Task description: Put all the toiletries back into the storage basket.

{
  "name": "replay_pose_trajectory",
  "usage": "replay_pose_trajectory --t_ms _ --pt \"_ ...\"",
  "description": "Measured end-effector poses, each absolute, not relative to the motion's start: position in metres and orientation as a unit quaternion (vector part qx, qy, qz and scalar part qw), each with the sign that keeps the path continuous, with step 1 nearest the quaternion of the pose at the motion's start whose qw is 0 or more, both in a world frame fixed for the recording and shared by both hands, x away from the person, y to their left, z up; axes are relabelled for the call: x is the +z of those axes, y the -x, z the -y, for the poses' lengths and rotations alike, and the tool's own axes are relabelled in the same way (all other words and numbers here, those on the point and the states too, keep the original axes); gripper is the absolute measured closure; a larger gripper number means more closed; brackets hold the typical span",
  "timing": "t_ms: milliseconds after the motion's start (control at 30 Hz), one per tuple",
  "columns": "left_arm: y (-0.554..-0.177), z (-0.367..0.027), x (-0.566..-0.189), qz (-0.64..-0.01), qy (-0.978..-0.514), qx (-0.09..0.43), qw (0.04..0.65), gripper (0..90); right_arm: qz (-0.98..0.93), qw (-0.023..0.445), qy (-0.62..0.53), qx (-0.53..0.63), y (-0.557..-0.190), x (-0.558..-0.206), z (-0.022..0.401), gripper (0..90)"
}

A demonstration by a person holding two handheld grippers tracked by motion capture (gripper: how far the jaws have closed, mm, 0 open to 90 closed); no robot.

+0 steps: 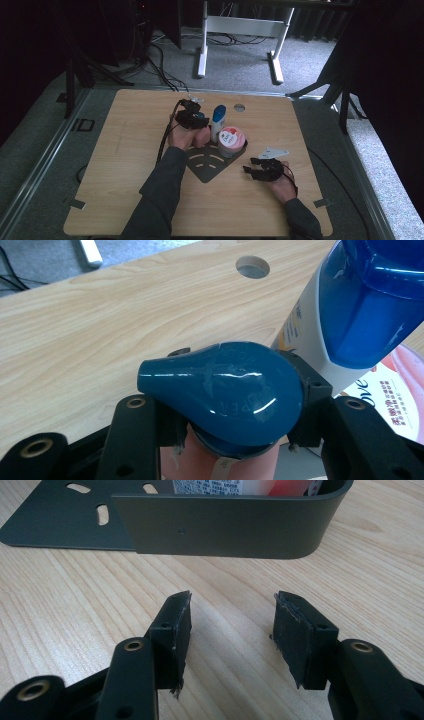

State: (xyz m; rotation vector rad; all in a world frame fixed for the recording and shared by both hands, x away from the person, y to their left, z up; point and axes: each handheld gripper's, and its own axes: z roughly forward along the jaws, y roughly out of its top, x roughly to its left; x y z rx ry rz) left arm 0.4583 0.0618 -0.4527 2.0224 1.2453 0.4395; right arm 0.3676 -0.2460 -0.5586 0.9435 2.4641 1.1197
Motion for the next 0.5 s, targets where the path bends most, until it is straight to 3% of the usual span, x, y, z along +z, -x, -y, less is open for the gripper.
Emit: replay_pose_trajectory --t_ms 500 --pt "-0.4581 -0.0678 -0.4531 -0.49 -0.787 0.14 0.349 33.6 -0.851 0.137 -0.326 0.387 -0.3677 -0.5586 0.246 49.2"
